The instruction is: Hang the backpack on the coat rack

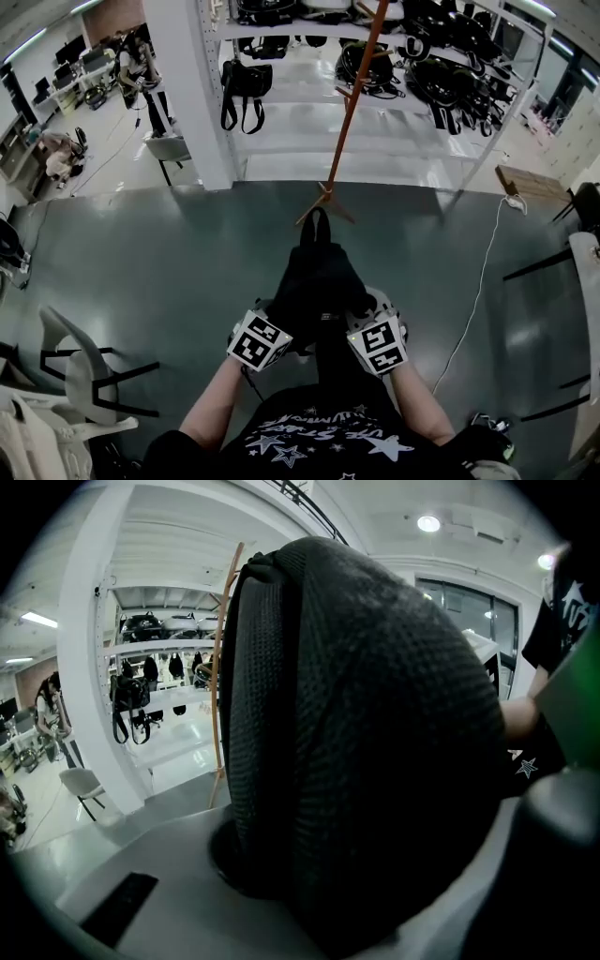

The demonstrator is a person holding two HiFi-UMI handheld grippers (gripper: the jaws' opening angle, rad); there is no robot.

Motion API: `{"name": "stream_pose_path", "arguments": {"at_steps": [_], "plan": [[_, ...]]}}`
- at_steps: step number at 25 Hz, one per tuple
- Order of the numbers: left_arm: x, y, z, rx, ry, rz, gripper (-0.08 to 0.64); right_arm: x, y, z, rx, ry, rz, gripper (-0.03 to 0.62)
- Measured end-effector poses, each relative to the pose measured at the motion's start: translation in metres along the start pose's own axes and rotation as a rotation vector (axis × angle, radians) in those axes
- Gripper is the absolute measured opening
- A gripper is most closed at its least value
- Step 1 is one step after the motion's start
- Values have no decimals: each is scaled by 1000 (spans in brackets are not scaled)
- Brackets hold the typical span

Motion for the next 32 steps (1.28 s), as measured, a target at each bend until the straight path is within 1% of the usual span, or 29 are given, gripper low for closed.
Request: {"name": "stream_pose_path", "arguments": {"at_steps": [5, 10, 17, 23, 27, 32], "plan": [[-34, -10, 21, -26, -17, -41, 91, 23, -4, 44, 7, -42, 2, 75], [-84, -30, 64, -62, -55, -68, 91, 69, -4, 108, 9, -89, 23, 75], [-167, -102, 129, -60, -109, -85, 91, 167, -34, 193, 49, -126, 7, 75], [-226, -163, 183, -55, -144, -74, 91, 247, -55, 252, 80, -137, 2, 74], [-261, -191, 210, -66, -149, -74, 91, 286, -65, 287, 85, -146, 8, 74], [-287, -213, 241, -75, -152, -82, 91, 322, -66, 316, 86, -153, 17, 74]]}}
Point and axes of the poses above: the fingertips, and each gripper's own axes: z forward along the fingers, x to its right, y out of its underside, the point moved 6 cm from there along -z, backward along the fingers, and after that the axes turned 1 degree about -y, right-handed, at the moved point
